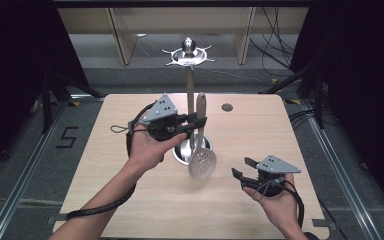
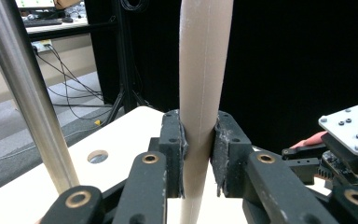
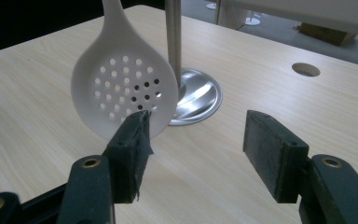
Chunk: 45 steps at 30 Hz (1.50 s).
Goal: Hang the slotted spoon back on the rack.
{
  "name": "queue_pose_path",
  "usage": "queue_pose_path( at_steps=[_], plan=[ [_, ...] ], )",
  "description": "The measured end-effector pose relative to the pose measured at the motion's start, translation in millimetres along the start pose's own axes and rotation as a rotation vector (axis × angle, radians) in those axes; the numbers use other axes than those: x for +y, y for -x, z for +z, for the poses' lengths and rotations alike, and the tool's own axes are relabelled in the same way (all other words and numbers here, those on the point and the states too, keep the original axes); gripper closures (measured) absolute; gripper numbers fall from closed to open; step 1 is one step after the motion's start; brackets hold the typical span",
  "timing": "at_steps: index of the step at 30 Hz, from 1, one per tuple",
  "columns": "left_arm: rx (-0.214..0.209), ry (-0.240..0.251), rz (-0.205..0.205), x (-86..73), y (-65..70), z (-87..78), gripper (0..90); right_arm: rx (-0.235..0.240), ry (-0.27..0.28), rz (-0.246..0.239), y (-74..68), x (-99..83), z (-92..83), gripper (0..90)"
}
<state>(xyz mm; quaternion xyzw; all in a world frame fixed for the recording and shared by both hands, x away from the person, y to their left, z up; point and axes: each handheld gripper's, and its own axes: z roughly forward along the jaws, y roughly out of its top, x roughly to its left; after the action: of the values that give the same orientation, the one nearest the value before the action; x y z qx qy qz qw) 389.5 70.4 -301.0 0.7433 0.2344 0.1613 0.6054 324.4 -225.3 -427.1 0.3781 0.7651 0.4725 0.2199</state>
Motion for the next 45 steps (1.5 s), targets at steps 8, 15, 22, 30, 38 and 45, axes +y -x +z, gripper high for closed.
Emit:
queue_pose_path(
  at_steps=[8,15,22,30,38,45],
  plan=[
    [0.003,0.003,-0.006,3.2,-3.6,-0.4,74.7,-0.007,-0.005,-0.013,0.1,-1.9,-0.2,41.3],
    [0.002,-0.001,-0.004,6.5,-5.6,0.0,74.6,-0.011,0.004,-0.016,1.7,-3.1,-1.0,41.1],
    [-0.007,-0.003,-0.004,12.4,-7.1,0.7,74.7,-0.005,-0.012,0.029,-0.9,-4.6,-1.9,41.1],
    [-0.011,-0.009,-0.004,16.8,-9.7,0.7,74.6,0.001,-0.014,0.010,0.7,-5.1,-0.4,41.1],
    [-0.030,-0.010,-0.007,18.4,-14.8,0.2,74.7,-0.003,-0.018,0.010,0.4,-5.5,0.1,41.1],
    [-0.041,-0.009,-0.012,23.0,-17.6,-1.3,74.6,0.004,-0.031,0.025,-1.0,-5.5,-0.4,41.0]
  ],
)
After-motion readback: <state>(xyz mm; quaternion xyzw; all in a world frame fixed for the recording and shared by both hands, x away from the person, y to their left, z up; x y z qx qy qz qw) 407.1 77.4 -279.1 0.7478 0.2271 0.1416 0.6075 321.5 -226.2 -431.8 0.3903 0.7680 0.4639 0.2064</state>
